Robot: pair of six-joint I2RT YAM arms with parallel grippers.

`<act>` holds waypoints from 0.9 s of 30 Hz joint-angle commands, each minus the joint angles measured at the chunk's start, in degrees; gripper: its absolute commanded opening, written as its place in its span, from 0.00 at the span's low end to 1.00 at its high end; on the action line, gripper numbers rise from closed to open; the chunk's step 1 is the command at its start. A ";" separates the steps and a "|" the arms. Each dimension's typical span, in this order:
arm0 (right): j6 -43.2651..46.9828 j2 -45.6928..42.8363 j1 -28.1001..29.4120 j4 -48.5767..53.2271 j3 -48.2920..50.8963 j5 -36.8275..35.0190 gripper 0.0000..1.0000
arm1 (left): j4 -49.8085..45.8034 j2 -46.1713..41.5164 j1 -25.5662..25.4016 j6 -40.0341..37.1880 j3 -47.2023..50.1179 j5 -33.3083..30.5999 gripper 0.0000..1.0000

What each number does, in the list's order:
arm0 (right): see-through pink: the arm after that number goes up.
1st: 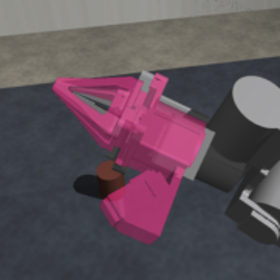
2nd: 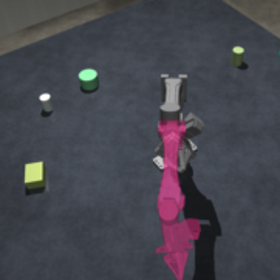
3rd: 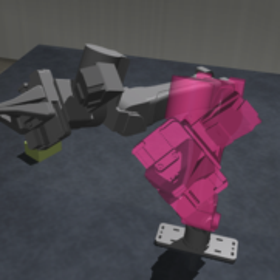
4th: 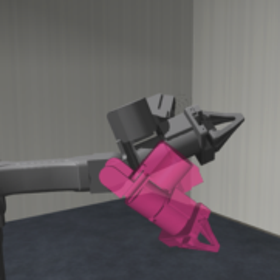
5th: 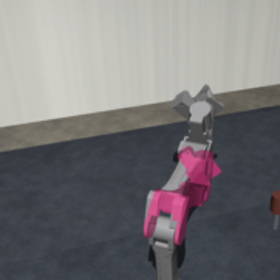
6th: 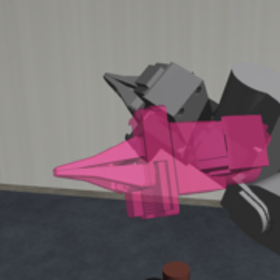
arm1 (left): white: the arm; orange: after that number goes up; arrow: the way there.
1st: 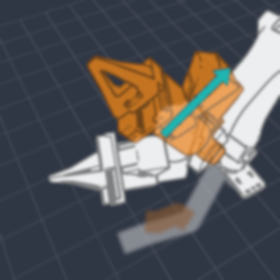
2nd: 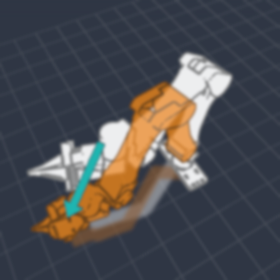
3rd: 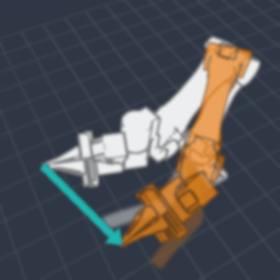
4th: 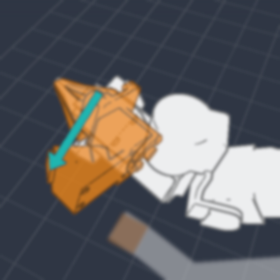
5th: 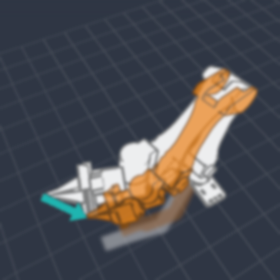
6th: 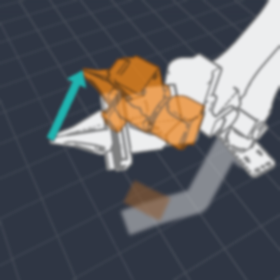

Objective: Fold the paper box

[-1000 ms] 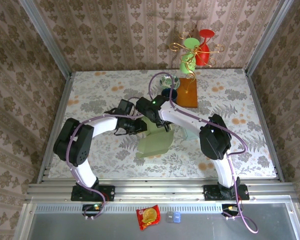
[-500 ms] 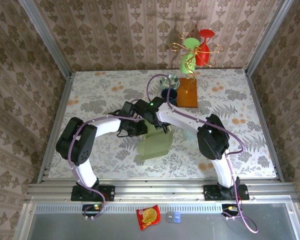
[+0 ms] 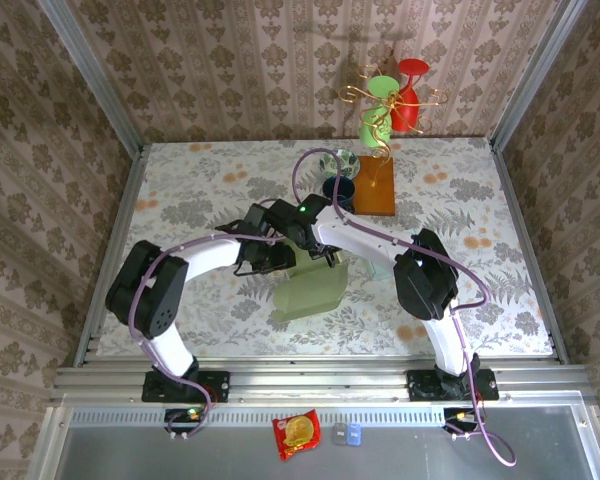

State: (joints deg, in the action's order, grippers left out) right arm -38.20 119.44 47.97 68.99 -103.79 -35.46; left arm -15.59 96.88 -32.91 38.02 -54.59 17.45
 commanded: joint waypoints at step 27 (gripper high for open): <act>-2.29 2.06 0.24 1.67 -2.12 2.21 0.00 | -1.54 -0.95 0.74 -2.12 -2.34 -6.42 0.12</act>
State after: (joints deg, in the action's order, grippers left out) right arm -38.87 120.29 48.05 68.97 -104.20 -33.56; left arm -14.96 95.33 -31.86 36.18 -55.66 14.22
